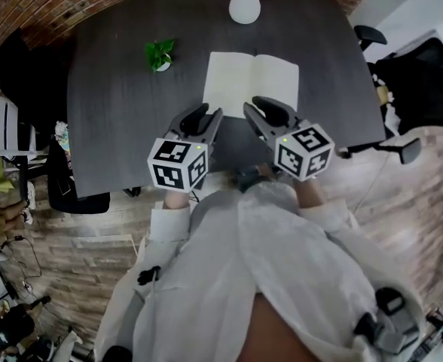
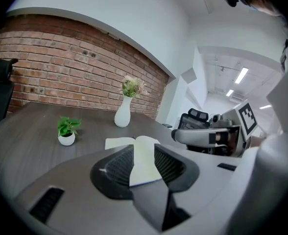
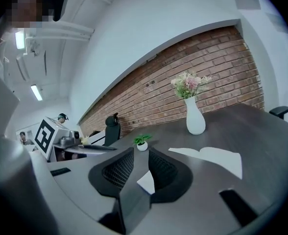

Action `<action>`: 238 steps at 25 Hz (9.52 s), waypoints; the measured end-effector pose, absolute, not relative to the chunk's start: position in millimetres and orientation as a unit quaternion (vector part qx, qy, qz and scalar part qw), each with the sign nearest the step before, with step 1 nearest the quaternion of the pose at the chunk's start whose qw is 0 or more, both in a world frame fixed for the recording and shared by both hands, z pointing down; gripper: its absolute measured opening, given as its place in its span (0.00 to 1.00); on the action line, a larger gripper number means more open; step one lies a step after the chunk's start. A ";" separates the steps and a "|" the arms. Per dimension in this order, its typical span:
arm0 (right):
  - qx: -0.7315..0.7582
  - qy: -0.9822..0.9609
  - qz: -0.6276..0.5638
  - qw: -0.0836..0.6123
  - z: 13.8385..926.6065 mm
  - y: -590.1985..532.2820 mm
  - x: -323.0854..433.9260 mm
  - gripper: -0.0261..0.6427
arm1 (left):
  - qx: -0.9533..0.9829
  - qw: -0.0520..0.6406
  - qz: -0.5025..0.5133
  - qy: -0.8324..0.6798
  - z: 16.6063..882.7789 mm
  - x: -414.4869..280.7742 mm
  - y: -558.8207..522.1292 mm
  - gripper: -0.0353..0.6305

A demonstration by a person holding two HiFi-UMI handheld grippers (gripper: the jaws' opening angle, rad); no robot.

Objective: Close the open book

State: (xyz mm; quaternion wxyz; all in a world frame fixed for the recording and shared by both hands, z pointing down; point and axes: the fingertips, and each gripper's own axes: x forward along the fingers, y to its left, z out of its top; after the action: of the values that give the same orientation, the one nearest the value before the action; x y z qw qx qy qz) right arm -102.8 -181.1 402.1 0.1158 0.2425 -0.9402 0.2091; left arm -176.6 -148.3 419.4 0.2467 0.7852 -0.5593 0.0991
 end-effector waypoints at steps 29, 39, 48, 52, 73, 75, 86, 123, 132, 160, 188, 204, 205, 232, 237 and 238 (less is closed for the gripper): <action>0.203 -0.937 0.199 0.201 447.7 -264.0 -107.2 0.18 | 0.732 0.303 0.100 -0.602 455.5 -213.6 -230.3 0.22; 0.231 -0.923 0.209 0.225 458.5 -242.2 -116.9 0.18 | 0.753 0.311 0.107 -0.570 460.3 -227.9 -215.1 0.22; 0.224 -0.912 0.112 0.324 481.9 -207.7 -123.8 0.18 | 0.761 0.337 0.103 -0.545 476.2 -224.3 -193.7 0.22; 0.211 -0.906 0.064 0.362 492.2 -197.8 -124.9 0.18 | 0.762 0.351 0.100 -0.535 484.3 -217.3 -180.2 0.22; 0.142 -0.846 -0.120 0.500 556.5 -169.5 -138.2 0.27 | 0.766 0.378 0.094 -0.512 515.9 -217.3 -155.4 0.22; 0.140 -0.838 -0.134 0.510 560.0 -173.3 -137.7 0.27 | 0.765 0.379 0.094 -0.512 517.8 -219.0 -155.8 0.22; 0.173 -0.818 -0.175 0.520 566.5 -176.8 -136.5 0.27 | 0.767 0.384 0.103 -0.504 527.7 -223.9 -158.9 0.22; 0.327 -0.862 -0.007 0.386 528.7 -166.8 -116.8 0.05 | 0.819 0.440 -0.007 -0.368 492.4 -186.5 -176.3 0.26; 0.367 -0.847 0.020 0.383 523.6 -164.7 -93.4 0.04 | 0.841 0.442 -0.030 -0.310 472.6 -170.1 -182.2 0.17; 0.459 -0.846 0.123 0.242 468.0 -199.6 -0.4 0.05 | 0.869 0.427 -0.004 -0.252 453.6 -75.9 -199.5 0.10; 0.492 -0.821 0.186 0.219 489.6 -190.9 85.7 0.05 | 0.872 0.387 0.185 -0.238 506.7 9.7 -208.9 0.10; 0.496 -0.814 0.252 0.170 508.2 -199.9 109.0 0.05 | 0.857 0.368 0.263 -0.246 534.0 31.3 -211.5 0.10; 0.496 -0.813 0.253 0.169 508.7 -200.2 110.1 0.05 | 0.856 0.367 0.268 -0.247 535.6 32.4 -211.3 0.10; 0.482 -0.814 0.275 0.170 524.8 -193.2 130.5 0.05 | 0.827 0.341 0.366 -0.255 560.1 47.2 -212.7 0.12; 0.480 -0.816 0.272 0.173 525.3 -190.1 137.7 0.05 | 0.829 0.300 0.396 -0.257 559.1 50.9 -211.0 0.14; 0.480 -0.816 0.271 0.172 525.1 -190.0 139.4 0.05 | 0.829 0.291 0.403 -0.256 558.7 51.4 -210.7 0.14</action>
State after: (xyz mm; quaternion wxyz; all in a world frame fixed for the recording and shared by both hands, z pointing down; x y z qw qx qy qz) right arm 139.4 -190.0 525.1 0.1725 0.4801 -0.8162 0.2711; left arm 51.4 -210.7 558.7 0.2909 0.8292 -0.2564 0.4026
